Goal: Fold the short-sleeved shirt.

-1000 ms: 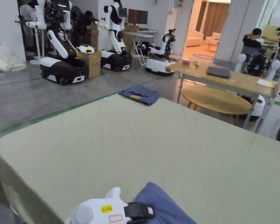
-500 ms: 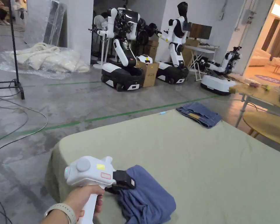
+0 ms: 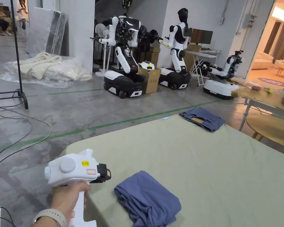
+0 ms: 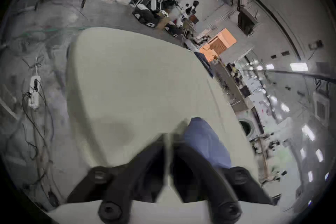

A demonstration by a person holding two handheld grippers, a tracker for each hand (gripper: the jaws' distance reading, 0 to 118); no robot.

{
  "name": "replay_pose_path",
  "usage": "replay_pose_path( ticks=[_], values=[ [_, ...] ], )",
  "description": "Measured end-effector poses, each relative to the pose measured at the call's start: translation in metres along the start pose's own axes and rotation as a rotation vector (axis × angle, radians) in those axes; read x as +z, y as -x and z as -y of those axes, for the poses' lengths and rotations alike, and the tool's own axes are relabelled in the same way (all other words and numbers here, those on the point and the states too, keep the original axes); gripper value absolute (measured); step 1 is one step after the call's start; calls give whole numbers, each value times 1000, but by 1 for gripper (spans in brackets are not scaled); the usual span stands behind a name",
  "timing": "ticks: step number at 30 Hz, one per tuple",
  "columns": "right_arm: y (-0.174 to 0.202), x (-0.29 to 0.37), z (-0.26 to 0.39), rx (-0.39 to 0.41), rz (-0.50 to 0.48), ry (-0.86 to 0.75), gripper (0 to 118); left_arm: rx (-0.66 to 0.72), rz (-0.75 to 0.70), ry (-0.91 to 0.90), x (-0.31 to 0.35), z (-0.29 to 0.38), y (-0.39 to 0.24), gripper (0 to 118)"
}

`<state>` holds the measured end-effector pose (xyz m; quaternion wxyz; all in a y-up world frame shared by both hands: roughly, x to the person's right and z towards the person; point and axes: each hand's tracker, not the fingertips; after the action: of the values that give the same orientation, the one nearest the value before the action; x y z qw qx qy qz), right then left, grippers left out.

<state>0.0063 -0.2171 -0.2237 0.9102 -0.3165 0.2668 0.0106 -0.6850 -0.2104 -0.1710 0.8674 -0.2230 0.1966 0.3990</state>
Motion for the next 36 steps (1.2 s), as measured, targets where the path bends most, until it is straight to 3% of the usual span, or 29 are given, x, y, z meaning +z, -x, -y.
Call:
replay_pose_path(
  ticks=[7, 11, 18, 22, 28, 36],
  values=[
    [-29, 31, -18, 34, 75, -92, 0, -350, 40, -27, -12, 78, -163, 0],
    [-56, 47, -64, 73, 206, -176, 0, -539, 192, -101, 14, 148, -275, 0],
    [-81, 109, -156, 54, 457, -334, 0, -950, 273, -251, 79, 216, -427, 0],
    [-87, 130, -181, 18, 545, -383, 0, -986, 307, -311, 103, 227, -471, 0],
    [-96, 148, -186, -49, 547, -455, 0, -1057, 302, -336, 115, 241, -495, 0],
    [-95, 152, -181, -29, 567, -477, 0, -1069, 295, -344, 113, 242, -489, 0]
  ],
)
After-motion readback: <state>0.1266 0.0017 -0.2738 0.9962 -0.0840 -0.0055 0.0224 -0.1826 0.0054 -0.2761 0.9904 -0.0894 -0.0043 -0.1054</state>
